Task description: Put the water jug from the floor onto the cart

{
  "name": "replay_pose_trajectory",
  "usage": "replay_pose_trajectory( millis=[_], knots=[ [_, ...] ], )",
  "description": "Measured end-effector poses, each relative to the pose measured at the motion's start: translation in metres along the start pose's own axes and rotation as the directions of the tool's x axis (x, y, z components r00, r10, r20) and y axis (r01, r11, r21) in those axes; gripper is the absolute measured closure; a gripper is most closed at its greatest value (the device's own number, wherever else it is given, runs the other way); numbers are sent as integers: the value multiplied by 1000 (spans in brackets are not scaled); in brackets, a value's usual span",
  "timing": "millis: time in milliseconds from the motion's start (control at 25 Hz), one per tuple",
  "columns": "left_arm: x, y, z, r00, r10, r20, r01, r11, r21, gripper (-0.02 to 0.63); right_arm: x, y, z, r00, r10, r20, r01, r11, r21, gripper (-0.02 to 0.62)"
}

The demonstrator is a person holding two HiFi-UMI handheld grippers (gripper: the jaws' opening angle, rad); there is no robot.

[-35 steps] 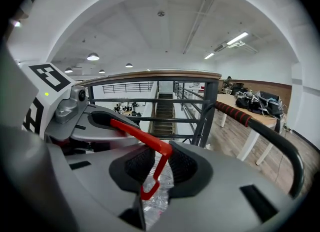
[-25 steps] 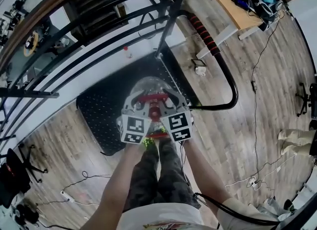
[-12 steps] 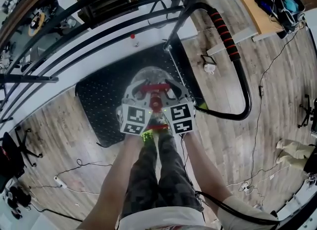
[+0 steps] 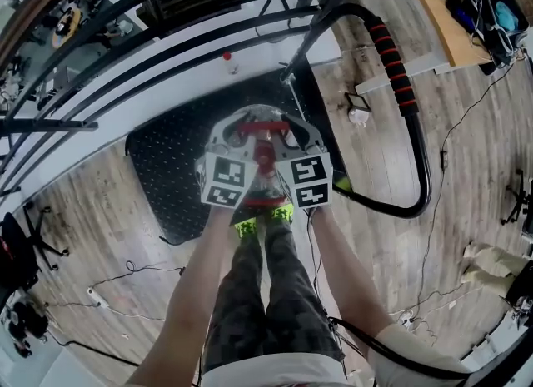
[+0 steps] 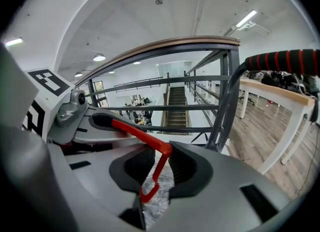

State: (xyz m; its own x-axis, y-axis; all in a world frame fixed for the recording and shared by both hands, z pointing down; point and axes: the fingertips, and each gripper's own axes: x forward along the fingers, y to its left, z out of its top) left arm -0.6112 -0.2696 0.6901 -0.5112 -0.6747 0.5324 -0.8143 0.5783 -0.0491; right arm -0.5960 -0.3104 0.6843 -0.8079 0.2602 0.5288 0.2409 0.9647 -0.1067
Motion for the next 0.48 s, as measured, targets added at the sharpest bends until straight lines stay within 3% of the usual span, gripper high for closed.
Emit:
replay_pose_trajectory(
  millis=[480],
  knots=[
    [42, 33, 11, 1000, -10, -8, 9, 1000, -14, 574, 45, -28, 14, 1000, 26, 6, -26, 1000, -6, 509]
  ],
)
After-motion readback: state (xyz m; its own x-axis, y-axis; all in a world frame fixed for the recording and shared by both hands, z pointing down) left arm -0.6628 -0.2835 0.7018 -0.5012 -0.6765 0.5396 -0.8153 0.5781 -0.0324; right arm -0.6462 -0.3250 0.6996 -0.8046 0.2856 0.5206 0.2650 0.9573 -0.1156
